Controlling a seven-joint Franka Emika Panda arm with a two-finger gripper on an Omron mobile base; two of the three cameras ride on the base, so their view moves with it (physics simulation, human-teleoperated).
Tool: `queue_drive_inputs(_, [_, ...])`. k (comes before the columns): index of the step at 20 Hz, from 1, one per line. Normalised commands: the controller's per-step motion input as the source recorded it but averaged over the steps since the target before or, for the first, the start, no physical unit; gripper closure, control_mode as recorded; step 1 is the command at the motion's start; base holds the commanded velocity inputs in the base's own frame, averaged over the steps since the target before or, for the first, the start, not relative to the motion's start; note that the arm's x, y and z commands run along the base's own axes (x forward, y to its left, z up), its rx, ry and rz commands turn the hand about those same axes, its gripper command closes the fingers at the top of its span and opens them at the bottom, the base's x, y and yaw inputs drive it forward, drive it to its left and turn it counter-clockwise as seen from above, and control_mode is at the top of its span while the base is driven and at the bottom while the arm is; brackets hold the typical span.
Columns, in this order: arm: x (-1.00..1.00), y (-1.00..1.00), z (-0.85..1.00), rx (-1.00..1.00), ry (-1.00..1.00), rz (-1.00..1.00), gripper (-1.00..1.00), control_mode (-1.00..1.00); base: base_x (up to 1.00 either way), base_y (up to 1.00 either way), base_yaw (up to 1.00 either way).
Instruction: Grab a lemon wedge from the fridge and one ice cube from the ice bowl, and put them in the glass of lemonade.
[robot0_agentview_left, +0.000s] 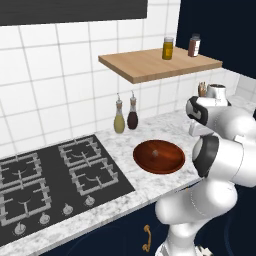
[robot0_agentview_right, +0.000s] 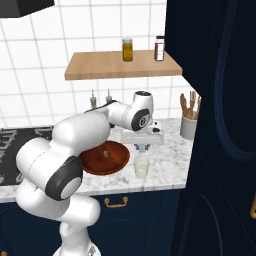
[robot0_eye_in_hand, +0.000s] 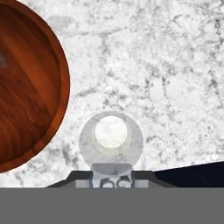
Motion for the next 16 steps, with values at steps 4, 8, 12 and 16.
queue_drive_inputs(4, [0.09, 0.00, -0.04, 0.00, 0.00, -0.01, 1.00, -1.00, 0.00, 0.00, 0.00])
queue_drive_inputs(8, [0.02, 0.06, -0.11, 0.00, 0.00, -0.01, 1.00, -1.00, 0.00, 0.00, 0.00])
queue_drive_inputs(12, [0.09, 0.02, -0.03, 0.00, 0.00, 0.00, 1.00, -1.00, 0.00, 0.00, 0.00])
queue_drive_inputs(16, [0.06, 0.00, -0.01, 0.00, 0.00, 0.00, 1.00, -1.00, 0.00, 0.00, 0.00])
